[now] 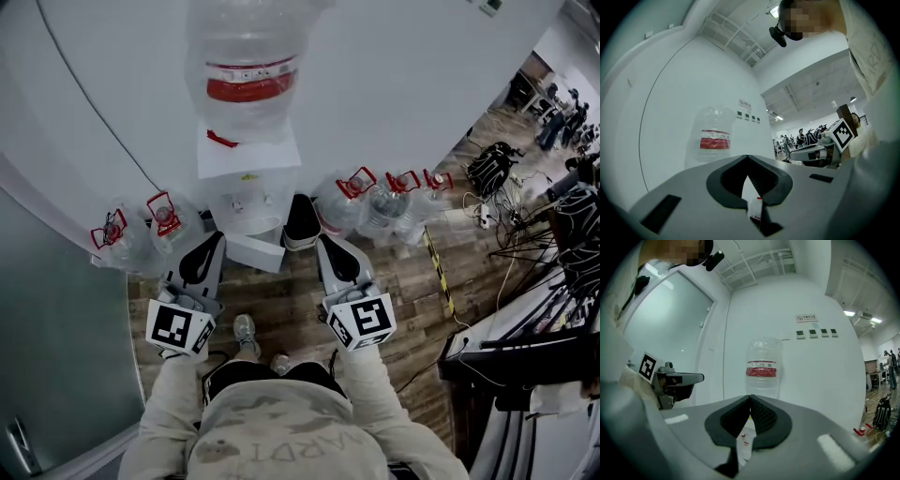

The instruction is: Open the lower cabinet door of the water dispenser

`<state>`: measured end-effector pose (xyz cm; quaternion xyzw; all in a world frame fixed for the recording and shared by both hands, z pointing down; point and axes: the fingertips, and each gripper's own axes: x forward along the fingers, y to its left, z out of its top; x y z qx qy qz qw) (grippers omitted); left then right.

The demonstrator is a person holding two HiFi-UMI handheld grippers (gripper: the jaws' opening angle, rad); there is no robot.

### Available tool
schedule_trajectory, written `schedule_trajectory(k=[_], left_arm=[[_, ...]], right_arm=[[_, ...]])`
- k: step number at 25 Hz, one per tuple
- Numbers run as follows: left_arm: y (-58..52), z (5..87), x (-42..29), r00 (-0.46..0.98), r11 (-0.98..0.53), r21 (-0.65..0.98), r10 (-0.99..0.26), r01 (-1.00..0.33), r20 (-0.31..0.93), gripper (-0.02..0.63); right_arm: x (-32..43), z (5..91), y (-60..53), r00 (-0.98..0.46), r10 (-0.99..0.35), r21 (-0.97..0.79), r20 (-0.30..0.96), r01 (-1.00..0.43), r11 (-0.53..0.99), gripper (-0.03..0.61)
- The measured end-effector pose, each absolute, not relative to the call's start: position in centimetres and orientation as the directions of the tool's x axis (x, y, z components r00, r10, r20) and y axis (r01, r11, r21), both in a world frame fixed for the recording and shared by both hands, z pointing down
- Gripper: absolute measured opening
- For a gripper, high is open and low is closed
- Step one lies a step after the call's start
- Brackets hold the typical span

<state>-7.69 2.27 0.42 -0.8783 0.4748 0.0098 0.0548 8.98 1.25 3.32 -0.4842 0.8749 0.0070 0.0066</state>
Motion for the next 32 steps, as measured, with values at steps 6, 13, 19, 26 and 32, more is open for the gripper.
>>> schedule_trajectory(k=[6, 13, 19, 26, 32], left_arm=[[3.3, 0.2, -7.4, 0.544, -0.538, -0.085, -0.836, -0.839, -0.073, 0.002], [4.2, 0.2, -7.0, 0.54, -0.535, -0.081, -0.838, -0.841, -0.08, 0.002], [5.0, -0.1, -6.5, 0.535, -0.529, -0.081, -0.841, -0.845, -0.087, 0.002], [5.4, -0.4, -6.6, 0.527, -0.52, -0.083, -0.844, -0.85, -0.097, 0.002], [5.8, -0.7, -6.7, 0.522, -0.516, -0.083, -0.847, -0.853, -0.099, 0.002]], right_arm=[[9.3, 2.9, 2.2, -0.529, -0.848, 0.014, -0.025, -0.848, 0.529, 0.008], [9.8, 2.7, 3.0, -0.521, -0.853, 0.009, -0.031, -0.853, 0.521, 0.008], [10.1, 2.5, 3.8, -0.528, -0.849, 0.012, -0.037, -0.849, 0.528, 0.008], [10.1, 2.1, 4.3, -0.534, -0.844, 0.02, -0.047, -0.846, 0.533, 0.008], [10.0, 1.6, 4.6, -0.538, -0.841, 0.023, -0.055, -0.843, 0.537, 0.008]])
